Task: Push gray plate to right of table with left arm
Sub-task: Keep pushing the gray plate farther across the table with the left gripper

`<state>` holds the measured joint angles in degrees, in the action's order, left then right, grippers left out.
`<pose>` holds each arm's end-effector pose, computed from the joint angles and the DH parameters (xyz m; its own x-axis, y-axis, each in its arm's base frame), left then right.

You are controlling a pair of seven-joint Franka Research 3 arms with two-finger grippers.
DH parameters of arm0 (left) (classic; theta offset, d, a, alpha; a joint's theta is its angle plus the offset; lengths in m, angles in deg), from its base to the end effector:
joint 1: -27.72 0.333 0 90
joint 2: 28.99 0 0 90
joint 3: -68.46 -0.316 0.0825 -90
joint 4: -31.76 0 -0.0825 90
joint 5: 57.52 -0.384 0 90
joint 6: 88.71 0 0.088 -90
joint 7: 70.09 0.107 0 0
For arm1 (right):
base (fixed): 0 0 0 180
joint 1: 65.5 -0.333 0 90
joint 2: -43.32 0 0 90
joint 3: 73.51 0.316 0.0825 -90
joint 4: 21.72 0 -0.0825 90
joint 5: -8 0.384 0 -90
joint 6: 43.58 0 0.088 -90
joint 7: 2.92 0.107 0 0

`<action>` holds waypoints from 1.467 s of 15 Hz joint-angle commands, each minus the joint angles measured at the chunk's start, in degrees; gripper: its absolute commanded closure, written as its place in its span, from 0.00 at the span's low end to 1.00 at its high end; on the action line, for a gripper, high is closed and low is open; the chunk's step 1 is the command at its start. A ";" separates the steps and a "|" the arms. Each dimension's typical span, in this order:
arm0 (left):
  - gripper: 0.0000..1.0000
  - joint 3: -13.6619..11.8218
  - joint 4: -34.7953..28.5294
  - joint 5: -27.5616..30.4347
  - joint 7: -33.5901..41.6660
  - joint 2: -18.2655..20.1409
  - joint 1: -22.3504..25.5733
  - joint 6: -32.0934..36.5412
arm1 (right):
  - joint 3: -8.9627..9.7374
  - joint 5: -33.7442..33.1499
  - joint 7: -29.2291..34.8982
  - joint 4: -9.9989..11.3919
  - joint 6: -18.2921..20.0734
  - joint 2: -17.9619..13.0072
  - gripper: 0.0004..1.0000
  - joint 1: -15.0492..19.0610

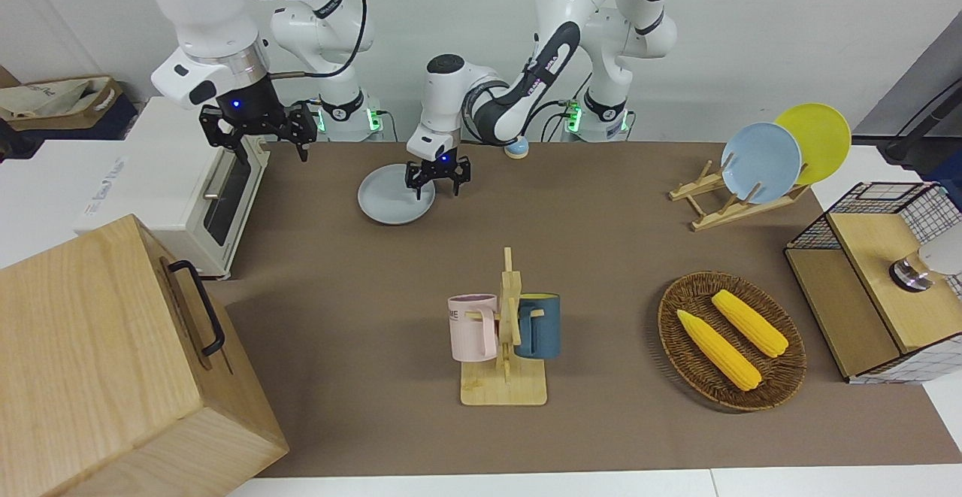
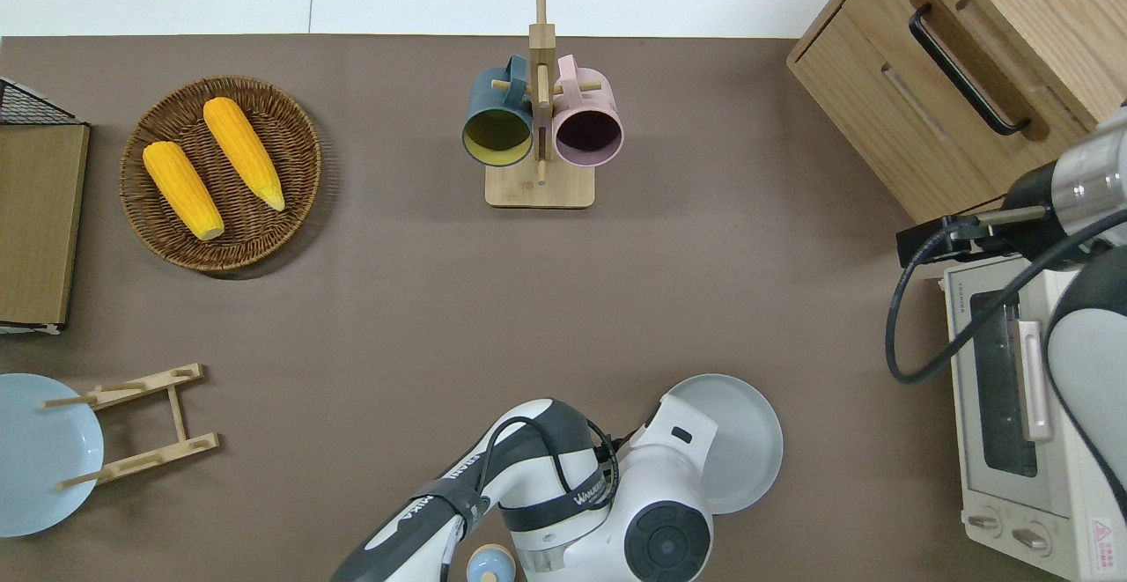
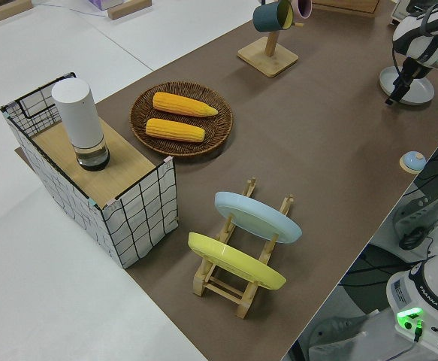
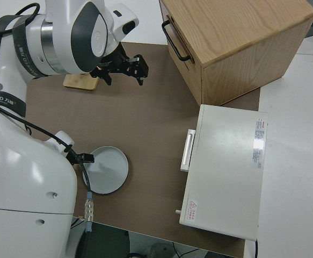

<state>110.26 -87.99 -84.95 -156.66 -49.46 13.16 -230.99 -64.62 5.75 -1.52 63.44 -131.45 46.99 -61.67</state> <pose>0.3373 -0.4877 0.3058 0.9684 0.2207 0.1165 0.2046 -0.9694 0.1355 0.5692 0.0430 0.6254 0.9979 0.0622 -0.0152 0.0627 -0.9976 0.0297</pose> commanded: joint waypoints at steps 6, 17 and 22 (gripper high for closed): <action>0.00 -0.14 7.51 -1.40 0.18 -0.01 1.90 9.11 | -0.01 0.40 0.18 -0.08 0.59 -0.33 0.02 0.04; 0.01 0.83 10.50 3.58 11.31 3.76 8.30 21.07 | -0.01 0.40 0.18 -0.16 0.59 -0.33 0.02 0.04; 0.00 -1.17 10.06 21.36 35.75 14.74 13.77 31.52 | -0.01 0.40 0.18 -0.16 0.59 -0.42 0.02 0.04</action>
<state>111.04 -76.72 -69.98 -130.27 -42.38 25.28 -205.25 -64.62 5.75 -1.52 63.44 -131.45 46.99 -61.67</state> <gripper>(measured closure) 0.004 0.013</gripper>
